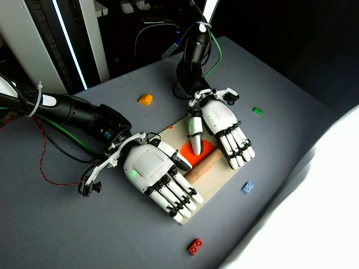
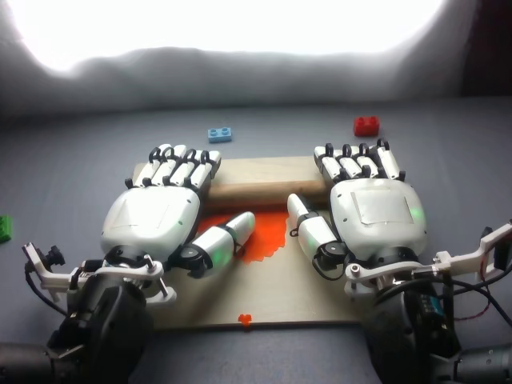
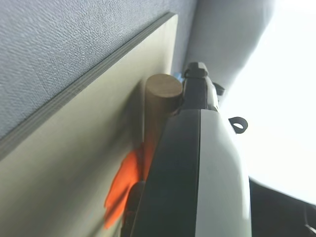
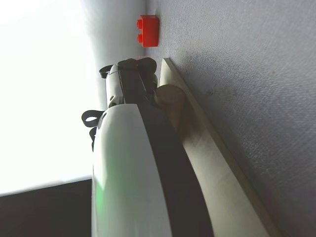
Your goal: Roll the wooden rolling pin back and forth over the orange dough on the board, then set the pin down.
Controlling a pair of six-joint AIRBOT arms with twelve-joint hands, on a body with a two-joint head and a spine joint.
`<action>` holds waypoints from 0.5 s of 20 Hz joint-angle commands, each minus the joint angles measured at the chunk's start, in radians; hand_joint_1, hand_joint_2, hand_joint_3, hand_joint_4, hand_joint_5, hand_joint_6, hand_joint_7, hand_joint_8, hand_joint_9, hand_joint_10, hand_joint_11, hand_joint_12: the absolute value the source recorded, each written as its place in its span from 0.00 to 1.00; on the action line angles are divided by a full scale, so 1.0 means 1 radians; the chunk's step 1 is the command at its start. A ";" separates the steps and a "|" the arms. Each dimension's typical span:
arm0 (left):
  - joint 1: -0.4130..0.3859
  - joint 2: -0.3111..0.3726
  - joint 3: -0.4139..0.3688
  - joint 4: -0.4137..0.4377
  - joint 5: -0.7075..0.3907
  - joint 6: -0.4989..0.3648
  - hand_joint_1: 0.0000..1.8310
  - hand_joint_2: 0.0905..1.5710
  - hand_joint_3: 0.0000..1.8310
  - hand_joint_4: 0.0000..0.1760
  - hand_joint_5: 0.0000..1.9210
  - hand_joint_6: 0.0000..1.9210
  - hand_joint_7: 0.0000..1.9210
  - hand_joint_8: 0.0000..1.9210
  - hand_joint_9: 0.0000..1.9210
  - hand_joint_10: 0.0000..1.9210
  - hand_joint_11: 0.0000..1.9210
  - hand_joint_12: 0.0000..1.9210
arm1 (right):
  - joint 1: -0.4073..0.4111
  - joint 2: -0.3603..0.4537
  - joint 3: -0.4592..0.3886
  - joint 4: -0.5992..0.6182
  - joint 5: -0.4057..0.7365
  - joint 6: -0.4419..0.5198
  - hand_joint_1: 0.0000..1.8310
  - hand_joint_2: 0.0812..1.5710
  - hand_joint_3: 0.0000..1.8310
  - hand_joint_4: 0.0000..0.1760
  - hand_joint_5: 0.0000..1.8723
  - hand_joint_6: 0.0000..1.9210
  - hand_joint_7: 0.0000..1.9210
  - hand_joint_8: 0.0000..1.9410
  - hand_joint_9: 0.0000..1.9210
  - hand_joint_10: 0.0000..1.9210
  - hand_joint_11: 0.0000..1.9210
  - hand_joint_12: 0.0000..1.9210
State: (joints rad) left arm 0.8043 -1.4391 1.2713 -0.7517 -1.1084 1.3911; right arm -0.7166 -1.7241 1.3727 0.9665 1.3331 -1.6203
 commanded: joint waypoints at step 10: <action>0.030 0.008 -0.027 0.075 -0.022 -0.002 0.00 0.84 0.00 0.00 0.06 0.00 0.06 0.00 0.03 0.00 0.00 0.00 | -0.025 0.006 -0.014 0.028 0.059 -0.009 0.00 0.87 0.00 0.00 0.18 0.00 0.21 0.00 0.19 0.00 0.00 0.39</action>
State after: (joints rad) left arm 0.8246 -1.4269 1.2488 -0.7136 -1.1179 1.3941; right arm -0.7238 -1.7229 1.3579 0.9676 1.3499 -1.6257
